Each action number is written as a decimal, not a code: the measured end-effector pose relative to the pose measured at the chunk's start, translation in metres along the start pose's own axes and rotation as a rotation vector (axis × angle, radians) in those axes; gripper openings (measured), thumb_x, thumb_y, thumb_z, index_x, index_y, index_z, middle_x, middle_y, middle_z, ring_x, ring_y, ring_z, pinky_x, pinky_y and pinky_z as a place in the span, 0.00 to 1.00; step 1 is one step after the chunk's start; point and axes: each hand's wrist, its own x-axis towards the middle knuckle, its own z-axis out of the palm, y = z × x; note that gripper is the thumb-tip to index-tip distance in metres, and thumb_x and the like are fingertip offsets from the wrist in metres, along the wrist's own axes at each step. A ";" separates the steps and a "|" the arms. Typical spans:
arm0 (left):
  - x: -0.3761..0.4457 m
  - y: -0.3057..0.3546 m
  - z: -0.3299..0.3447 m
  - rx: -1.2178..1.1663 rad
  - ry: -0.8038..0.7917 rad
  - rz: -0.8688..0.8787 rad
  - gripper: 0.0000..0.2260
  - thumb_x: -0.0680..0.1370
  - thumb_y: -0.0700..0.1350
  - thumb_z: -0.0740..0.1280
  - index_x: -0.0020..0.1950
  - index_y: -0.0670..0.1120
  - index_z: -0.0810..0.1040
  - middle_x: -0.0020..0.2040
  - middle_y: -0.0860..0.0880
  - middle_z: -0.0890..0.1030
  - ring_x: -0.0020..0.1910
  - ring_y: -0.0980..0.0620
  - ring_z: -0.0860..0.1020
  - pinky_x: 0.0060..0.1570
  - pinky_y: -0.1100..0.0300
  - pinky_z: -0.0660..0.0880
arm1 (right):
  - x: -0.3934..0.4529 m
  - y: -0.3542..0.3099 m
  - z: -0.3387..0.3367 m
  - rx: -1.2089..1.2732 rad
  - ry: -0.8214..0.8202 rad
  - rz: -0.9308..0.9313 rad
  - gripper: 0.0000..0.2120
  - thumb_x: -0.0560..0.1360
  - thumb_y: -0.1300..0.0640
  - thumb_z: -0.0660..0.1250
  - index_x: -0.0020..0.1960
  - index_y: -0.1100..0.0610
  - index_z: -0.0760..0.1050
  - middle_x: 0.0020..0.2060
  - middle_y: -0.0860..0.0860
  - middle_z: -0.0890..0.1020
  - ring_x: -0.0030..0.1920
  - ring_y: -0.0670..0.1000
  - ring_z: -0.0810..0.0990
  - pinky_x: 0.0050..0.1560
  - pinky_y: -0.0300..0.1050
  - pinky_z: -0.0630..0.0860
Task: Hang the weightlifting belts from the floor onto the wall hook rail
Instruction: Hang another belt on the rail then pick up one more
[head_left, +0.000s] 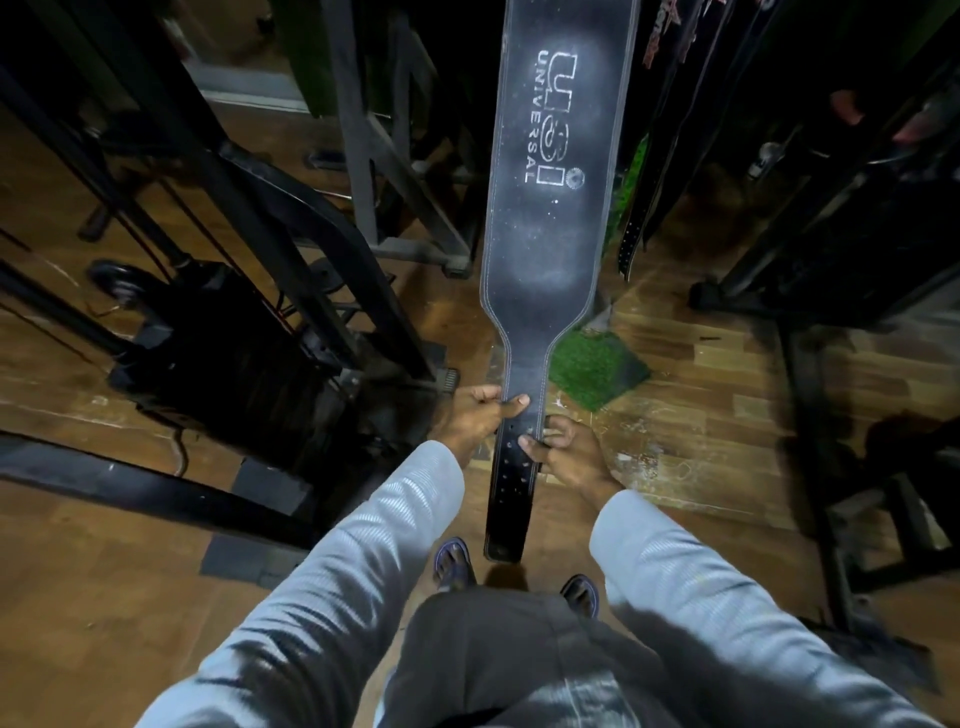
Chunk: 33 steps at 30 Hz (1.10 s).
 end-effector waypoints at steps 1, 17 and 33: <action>-0.001 -0.007 -0.002 -0.019 0.044 0.006 0.08 0.72 0.38 0.79 0.48 0.39 0.86 0.44 0.43 0.87 0.40 0.48 0.85 0.47 0.53 0.83 | -0.002 0.004 0.001 -0.024 -0.022 0.014 0.07 0.74 0.66 0.77 0.50 0.58 0.83 0.37 0.50 0.85 0.39 0.50 0.83 0.41 0.40 0.80; -0.044 -0.095 -0.016 0.034 0.089 -0.217 0.07 0.74 0.33 0.76 0.39 0.42 0.82 0.31 0.50 0.83 0.32 0.53 0.81 0.34 0.60 0.82 | -0.016 0.053 0.013 -0.104 0.052 0.166 0.07 0.73 0.63 0.78 0.43 0.54 0.82 0.41 0.54 0.86 0.49 0.60 0.87 0.55 0.59 0.84; -0.035 -0.044 0.007 0.000 0.174 -0.420 0.10 0.79 0.35 0.66 0.37 0.41 0.78 0.27 0.47 0.77 0.25 0.52 0.75 0.23 0.61 0.77 | -0.010 0.015 0.011 0.150 0.051 0.336 0.05 0.79 0.63 0.71 0.53 0.64 0.81 0.36 0.58 0.84 0.32 0.53 0.82 0.34 0.43 0.82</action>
